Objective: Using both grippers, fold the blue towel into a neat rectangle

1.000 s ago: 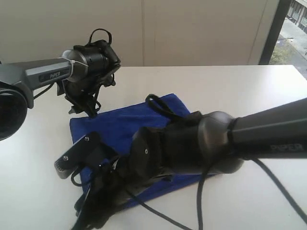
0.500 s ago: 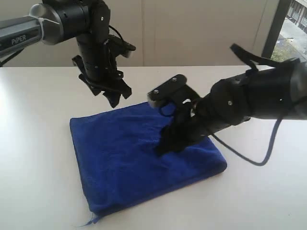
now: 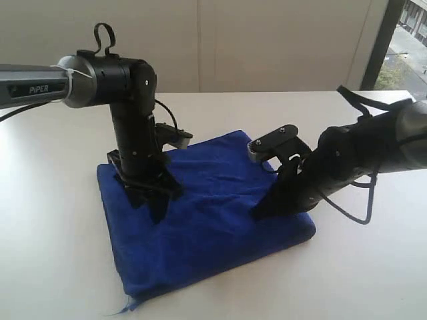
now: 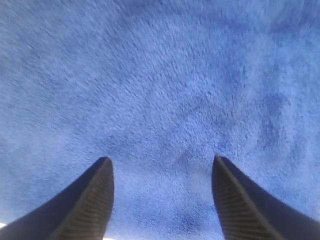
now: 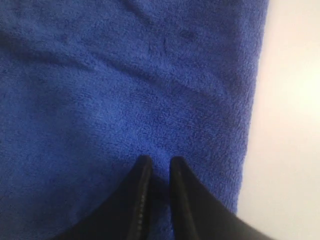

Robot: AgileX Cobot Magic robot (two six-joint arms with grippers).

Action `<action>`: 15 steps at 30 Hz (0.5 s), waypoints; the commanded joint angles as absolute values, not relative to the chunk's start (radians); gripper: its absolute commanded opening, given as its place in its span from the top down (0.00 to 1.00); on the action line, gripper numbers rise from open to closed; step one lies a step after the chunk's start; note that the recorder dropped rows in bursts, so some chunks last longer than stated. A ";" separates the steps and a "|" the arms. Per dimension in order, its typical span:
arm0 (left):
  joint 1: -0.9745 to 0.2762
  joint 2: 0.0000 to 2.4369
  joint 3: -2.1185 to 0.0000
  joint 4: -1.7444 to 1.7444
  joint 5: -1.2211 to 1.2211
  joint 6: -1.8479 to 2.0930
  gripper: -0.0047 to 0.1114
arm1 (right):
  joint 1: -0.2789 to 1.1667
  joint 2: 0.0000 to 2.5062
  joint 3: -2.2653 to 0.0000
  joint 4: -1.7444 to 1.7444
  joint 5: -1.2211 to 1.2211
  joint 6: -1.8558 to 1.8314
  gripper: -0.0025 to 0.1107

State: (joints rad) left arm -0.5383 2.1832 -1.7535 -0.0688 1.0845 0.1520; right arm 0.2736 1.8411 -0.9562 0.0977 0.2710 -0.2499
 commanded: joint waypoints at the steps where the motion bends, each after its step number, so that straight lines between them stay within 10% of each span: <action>1: -0.543 2.175 -1.690 -0.089 1.071 0.161 0.43 | 0.268 1.847 -0.952 0.096 0.266 -0.247 0.86; 15: -0.543 2.170 -1.581 -0.060 1.022 0.161 0.43 | 0.268 1.847 -0.952 0.096 0.264 -0.247 0.86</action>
State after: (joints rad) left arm -0.5383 2.1495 -1.6147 -0.0787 1.0015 0.1609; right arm 0.2736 1.8493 -0.9562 0.0977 0.2725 -0.2499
